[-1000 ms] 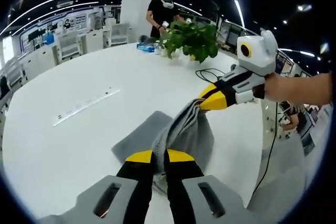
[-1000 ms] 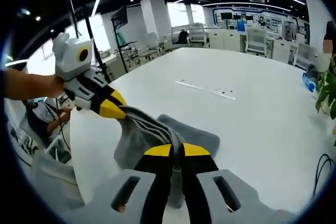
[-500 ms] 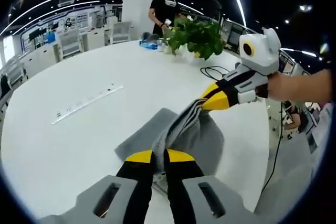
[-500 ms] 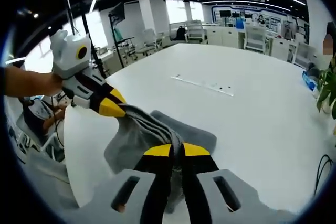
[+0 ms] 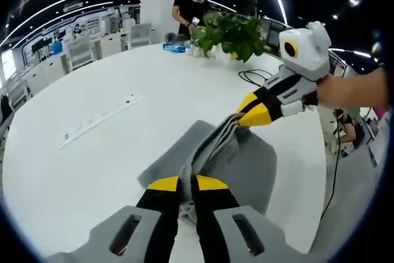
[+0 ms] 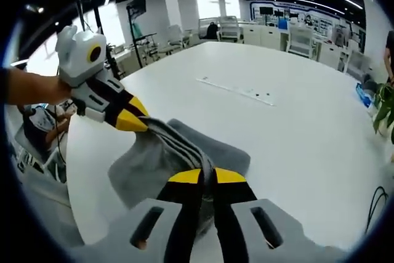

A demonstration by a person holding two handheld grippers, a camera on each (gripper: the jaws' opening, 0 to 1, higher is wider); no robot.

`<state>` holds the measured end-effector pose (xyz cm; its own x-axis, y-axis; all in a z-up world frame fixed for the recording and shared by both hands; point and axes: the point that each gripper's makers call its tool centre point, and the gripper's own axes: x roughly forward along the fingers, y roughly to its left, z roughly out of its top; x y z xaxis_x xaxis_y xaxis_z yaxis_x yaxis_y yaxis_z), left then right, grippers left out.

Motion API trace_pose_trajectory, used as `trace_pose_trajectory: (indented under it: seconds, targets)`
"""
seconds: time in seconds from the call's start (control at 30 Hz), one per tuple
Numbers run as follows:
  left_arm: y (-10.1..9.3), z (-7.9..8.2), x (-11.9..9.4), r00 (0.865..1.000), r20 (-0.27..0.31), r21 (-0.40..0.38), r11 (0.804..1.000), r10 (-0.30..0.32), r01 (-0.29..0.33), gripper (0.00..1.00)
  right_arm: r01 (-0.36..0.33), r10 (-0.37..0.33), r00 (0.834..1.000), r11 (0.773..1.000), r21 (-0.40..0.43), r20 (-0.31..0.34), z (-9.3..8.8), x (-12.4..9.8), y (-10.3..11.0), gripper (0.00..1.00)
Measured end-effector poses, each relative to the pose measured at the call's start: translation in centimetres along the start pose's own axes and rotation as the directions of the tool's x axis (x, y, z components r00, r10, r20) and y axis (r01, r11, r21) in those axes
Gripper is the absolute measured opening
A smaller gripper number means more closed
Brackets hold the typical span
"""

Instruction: Fold the towel on the table until its edges align and the towel forms a compact rectangular stack.

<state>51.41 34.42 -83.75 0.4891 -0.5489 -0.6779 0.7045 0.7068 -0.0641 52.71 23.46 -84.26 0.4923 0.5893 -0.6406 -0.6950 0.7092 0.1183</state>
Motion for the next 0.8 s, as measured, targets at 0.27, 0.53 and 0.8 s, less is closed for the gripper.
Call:
trace_pose_trajectory:
  seconds: [0.27, 0.53, 0.8]
  targets:
    - [1.2, -1.1, 2.3, 0.999, -0.035, 0.014, 1.000, 0.020, -0.019, 0.09, 0.028, -0.029, 0.999, 0.999, -0.044, -0.034, -0.7, 1.7, -1.1, 0.05]
    - [1.9, -1.9, 3.1, 0.998, -0.056, 0.036, 0.999, 0.027, -0.025, 0.10, 0.038, -0.042, 0.997, 0.997, -0.066, -0.060, -1.1, 3.0, -1.8, 0.05]
    - [2.2, -2.7, 3.7, 0.997, -0.068, 0.024, 0.999, 0.033, -0.031, 0.15, 0.085, -0.085, 0.996, 0.996, -0.002, -0.016, -1.0, 3.2, -2.5, 0.09]
